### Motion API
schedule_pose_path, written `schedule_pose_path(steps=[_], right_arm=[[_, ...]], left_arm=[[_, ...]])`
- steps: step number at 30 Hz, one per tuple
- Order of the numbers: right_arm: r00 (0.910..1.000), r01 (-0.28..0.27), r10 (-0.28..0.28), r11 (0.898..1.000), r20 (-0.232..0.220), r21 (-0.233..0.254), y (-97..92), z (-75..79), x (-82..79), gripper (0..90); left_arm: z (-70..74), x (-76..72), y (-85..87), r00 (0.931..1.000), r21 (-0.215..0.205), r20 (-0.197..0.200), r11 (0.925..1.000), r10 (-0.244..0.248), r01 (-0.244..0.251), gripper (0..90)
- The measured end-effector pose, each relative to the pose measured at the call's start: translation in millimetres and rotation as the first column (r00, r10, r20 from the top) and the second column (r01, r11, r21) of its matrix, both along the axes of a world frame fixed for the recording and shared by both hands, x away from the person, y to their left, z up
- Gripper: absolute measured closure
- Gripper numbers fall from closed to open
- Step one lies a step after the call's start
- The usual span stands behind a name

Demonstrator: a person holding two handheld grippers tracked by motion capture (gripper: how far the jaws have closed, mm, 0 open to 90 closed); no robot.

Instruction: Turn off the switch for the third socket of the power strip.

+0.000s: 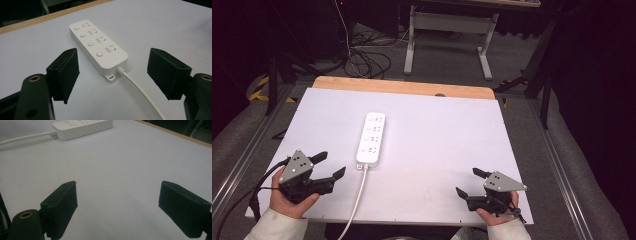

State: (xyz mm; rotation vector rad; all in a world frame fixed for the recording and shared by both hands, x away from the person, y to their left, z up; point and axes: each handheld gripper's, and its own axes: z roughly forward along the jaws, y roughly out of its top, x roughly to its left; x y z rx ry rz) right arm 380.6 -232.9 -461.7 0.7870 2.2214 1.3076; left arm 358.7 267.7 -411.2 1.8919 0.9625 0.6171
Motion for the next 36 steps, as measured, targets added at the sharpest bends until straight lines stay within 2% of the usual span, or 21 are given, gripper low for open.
schedule_pose_path(steps=[8,13,22,29,36], right_arm=[[1.0,-0.002,0.002,1.0,0.0,-0.001,0.3,-0.4,0.0,15.7],[1.0,-0.004,0.004,1.0,0.0,0.001,0.2,-0.3,-0.1,15.7],[1.0,-0.005,0.005,1.0,-0.002,0.001,0.5,-0.5,-0.1,15.7],[1.0,-0.008,0.008,1.0,-0.001,0.002,0.6,-0.5,-0.2,15.7],[0.9999,-0.012,0.012,1.0,-0.001,0.006,0.8,-0.5,-0.1,15.7]], left_arm=[[9.9,15.2,-6.8,0.9994,0.003,-0.001,0.9994,-0.033,0.033,28.8],[12.7,23.7,-11.9,0.9994,0.01,0.001,0.9993,-0.035,0.035,30.1],[21.1,42.0,-17.1,0.9995,0.006,-0.008,0.9995,-0.032,0.032,31.4],[22.0,56.4,-18.6,0.9991,-0.003,-0.035,0.9997,-0.024,0.024,32.7],[24.0,70.9,-20.1,0.9992,0.016,-0.041,0.9999,-0.003,0.003,33.2]])
